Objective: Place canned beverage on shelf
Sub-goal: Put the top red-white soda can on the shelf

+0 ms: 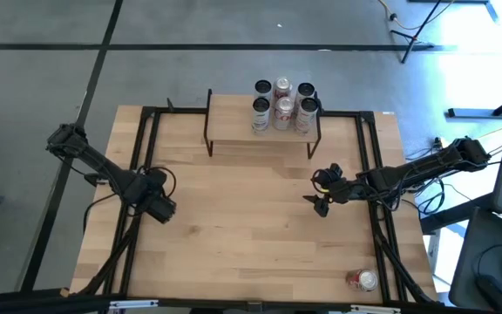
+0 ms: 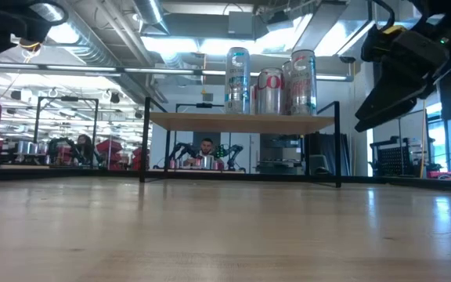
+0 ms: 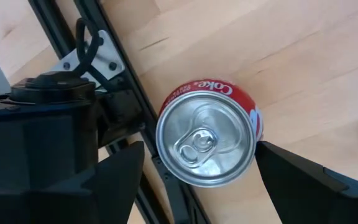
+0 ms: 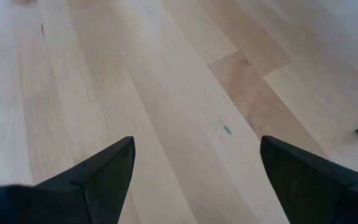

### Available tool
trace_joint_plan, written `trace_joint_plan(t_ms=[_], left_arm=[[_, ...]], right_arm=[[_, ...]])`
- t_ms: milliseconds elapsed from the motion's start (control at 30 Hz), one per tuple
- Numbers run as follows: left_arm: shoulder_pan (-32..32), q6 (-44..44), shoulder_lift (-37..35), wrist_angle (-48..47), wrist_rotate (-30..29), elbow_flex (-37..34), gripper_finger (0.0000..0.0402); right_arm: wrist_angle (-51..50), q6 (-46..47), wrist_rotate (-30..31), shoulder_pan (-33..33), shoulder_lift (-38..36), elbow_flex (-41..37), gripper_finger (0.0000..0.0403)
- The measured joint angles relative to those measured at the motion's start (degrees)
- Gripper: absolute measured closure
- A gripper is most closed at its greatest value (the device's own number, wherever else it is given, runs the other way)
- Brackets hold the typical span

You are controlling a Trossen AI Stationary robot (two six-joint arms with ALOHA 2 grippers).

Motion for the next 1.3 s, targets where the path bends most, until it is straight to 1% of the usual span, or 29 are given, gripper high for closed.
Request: trace_joint_plan(t_ms=[133,400,567,800,933,1033,1300], left_arm=[[0.00,0.61,-0.02,1.57,0.15,-0.67,0.0096],[0.00,5.19,-0.11,7.27,0.56,-4.79,0.0096],[-0.25,8.28,-0.15,9.14,0.48,-5.45,0.0098],[-0.28,14.67,-0.15,9.62,-1.39,-5.43,0.0132],[-0.26,17.74,-0.15,11.78,-2.78,-5.36,0.0147],[-0.26,18.16,-0.15,12.04,-2.91,-5.41,0.0140],[1.43,18.72,-0.10,13.15,-1.76,-5.55,0.0101]], right_arm=[[-0.01,-0.90,0.05,0.00,0.00,0.00,0.0071],[0.04,-1.33,0.09,0.00,0.00,0.00,0.0071],[0.18,-1.38,0.34,0.00,0.00,0.00,0.0071],[0.20,-1.59,0.64,0.00,0.00,0.00,0.0071],[0.20,-1.59,0.64,0.00,0.00,0.00,0.0071],[0.20,-1.59,0.62,0.00,0.00,0.00,0.0071],[0.12,-2.78,0.55,0.00,0.00,0.02,0.0071]])
